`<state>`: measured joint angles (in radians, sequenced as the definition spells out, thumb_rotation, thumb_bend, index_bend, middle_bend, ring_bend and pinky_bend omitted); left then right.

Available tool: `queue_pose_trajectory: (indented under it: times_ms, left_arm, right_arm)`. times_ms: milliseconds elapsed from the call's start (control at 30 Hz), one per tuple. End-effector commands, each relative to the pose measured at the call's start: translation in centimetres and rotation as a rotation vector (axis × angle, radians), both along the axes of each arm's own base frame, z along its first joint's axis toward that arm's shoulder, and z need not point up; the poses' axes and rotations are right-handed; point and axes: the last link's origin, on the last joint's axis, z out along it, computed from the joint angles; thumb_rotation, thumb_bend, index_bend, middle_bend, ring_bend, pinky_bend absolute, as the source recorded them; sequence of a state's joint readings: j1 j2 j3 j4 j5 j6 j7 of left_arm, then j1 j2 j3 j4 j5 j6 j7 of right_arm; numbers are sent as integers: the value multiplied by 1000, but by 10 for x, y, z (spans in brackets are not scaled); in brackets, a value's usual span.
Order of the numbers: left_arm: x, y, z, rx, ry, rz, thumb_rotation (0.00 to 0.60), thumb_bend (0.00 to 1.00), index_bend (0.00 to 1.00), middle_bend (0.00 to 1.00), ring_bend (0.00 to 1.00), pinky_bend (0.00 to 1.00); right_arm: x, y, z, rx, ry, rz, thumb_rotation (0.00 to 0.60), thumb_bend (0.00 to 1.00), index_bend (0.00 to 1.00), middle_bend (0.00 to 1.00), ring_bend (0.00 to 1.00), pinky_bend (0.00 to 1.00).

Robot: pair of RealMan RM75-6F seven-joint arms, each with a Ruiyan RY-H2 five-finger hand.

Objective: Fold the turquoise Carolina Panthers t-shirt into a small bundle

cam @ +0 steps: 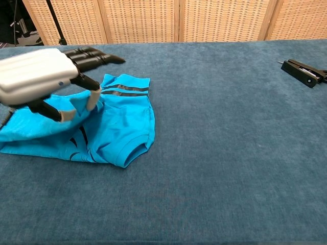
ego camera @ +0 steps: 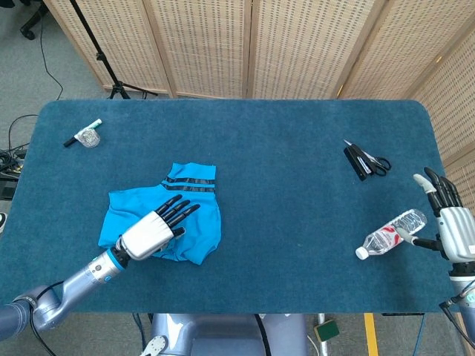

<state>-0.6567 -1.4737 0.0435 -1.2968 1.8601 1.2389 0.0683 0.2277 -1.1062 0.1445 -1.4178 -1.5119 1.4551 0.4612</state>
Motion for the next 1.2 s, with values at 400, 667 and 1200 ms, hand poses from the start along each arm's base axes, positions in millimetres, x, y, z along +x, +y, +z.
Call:
queue_pose_trajectory:
  times_ms: [400,667,1200]
  left_arm:
    - [24,-11,-45,-60,-16,-58,600,448,858,0,0,0]
    - [27,-10,-61,-97,-32,14,600,321,672,0,0,0]
    - [33,25,-6,-54,-269,285,600,62,195,0,0,0]
  right_arm:
    - [-1,-1,1,2,-4,-4,600,0,0,0,0,0]
    - [-1,-1,1,4,-7,-4,600,0,0,0,0,0]
    - [-1,0,2,6,-9,-4,600,0,0,0,0,0]
